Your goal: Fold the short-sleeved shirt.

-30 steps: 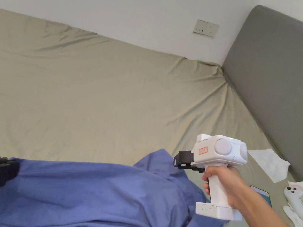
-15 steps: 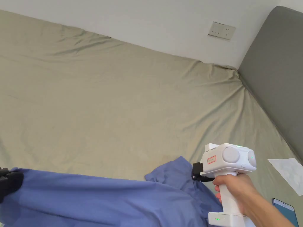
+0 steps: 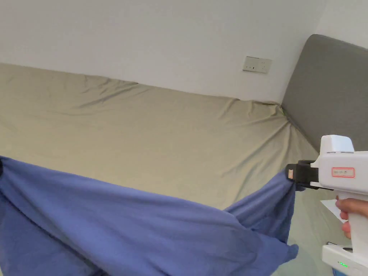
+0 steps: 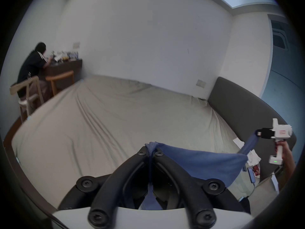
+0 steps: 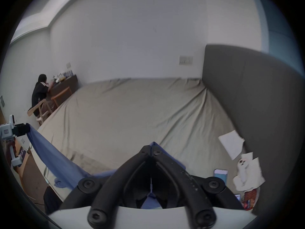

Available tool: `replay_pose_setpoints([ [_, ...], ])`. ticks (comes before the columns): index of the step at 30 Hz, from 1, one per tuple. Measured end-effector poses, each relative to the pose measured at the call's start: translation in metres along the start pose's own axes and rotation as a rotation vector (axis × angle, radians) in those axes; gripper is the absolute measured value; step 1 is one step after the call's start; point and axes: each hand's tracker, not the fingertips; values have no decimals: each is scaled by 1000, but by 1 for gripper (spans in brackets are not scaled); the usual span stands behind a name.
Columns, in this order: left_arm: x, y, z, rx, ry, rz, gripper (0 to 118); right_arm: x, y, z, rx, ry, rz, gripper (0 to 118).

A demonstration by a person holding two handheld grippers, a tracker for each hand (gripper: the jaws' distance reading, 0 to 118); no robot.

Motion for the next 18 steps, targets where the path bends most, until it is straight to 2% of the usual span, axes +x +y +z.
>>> replay_pose_setpoints([
  [4, -19, 28, 34, 67, 37, 43, 3, 2, 15, 74, 153, -62, 5, 1],
  [8, -35, 51, 55, 136, 90, 9, 3, 8, 28, 126, 291, -150, 8, 1],
  [10, -44, 60, 61, 176, 109, 36, 3, 15, 33, 140, 318, -204, -1, 1],
  [13, -55, 73, 69, 200, 138, 30, 3, 27, 36, 159, 346, -226, -61, 1],
  [18, -72, 89, 84, 226, 154, 72, 3, 48, 39, 180, 400, -317, -83, 1],
])
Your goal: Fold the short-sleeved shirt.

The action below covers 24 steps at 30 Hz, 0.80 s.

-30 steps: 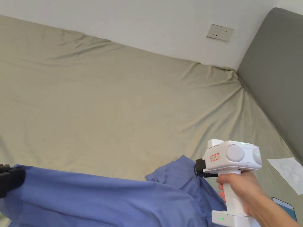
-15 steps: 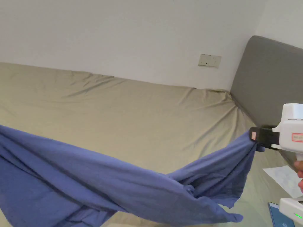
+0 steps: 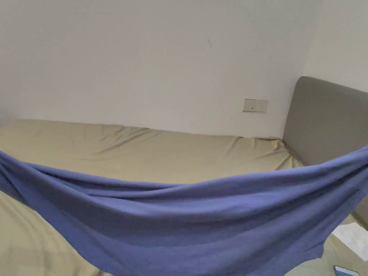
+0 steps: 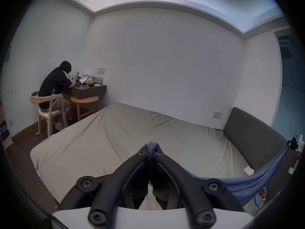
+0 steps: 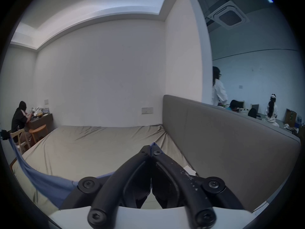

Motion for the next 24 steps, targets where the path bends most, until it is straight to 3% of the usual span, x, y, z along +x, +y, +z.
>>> replay_pose_setpoints([
  [4, -7, 10, 9, 23, 28, -32, 3, 17, 3, 5, 30, -66, 2, 1],
  [9, -10, 18, 21, 57, 17, -13, 3, 22, 9, 21, 58, -42, -35, 1],
  [14, 2, 29, 12, 43, 35, -81, 3, 5, 21, 14, 73, -56, 31, 1],
  [24, 39, 66, -99, -6, 98, -127, 3, -42, 38, -113, -7, -115, 96, 1],
])
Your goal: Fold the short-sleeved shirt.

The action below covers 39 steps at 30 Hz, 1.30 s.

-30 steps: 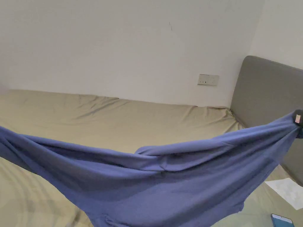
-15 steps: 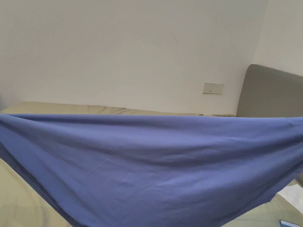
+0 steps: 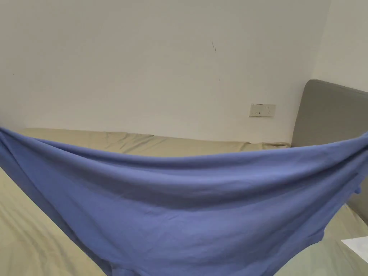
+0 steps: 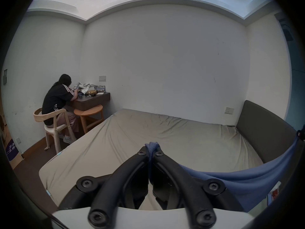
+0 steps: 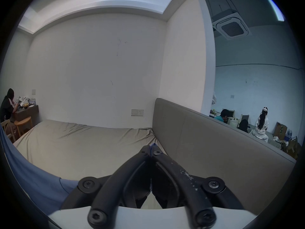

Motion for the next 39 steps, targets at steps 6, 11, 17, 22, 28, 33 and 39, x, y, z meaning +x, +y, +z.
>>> replay_pose_setpoints([
  [6, 26, 50, -83, 26, 19, 72, 3, -37, 29, -93, -26, -28, -51, 1],
  [11, 39, 97, -113, 108, 22, 80, 3, -48, 62, -145, 50, -81, -81, 1],
  [17, 52, 104, -116, 183, -27, 35, 3, -43, 68, -164, 101, -75, -141, 1],
  [22, 57, 37, -123, 116, -79, -26, 3, -46, 2, -160, 50, -34, -153, 1],
  [28, 44, -109, -135, -76, -139, -31, 3, -57, -129, -132, -99, 43, -135, 1],
  [33, 25, -212, -118, -224, -186, 12, 3, -50, -224, -92, -226, 56, -120, 1],
  [39, -5, -262, -78, -289, -174, 89, 3, -25, -279, -31, -289, 63, -161, 1],
])
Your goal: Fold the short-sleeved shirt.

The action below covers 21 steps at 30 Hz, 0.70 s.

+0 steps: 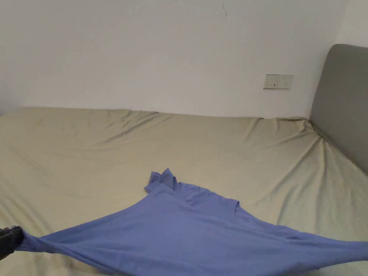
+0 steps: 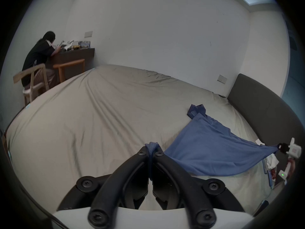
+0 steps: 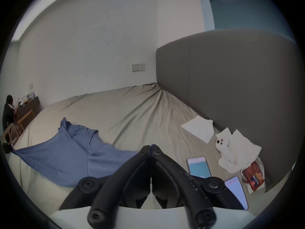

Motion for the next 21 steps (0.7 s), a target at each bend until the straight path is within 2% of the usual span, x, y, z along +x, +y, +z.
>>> replay_pose_setpoints([
  [3, -8, -6, 26, 10, -8, 2, 3, 8, -12, 27, -4, 13, 3, 1],
  [5, -12, -6, 42, 22, -2, -1, 3, 12, -15, 43, 17, -9, 38, 1],
  [10, -25, -12, 72, 13, 16, -20, 3, 35, -31, 75, 4, 8, -15, 1],
  [16, -36, -49, 95, -47, 9, 15, 3, 51, -70, 108, -36, -3, -9, 1],
  [21, -44, -74, 102, -71, 22, 38, 3, 65, -95, 130, -58, -13, -39, 1],
])
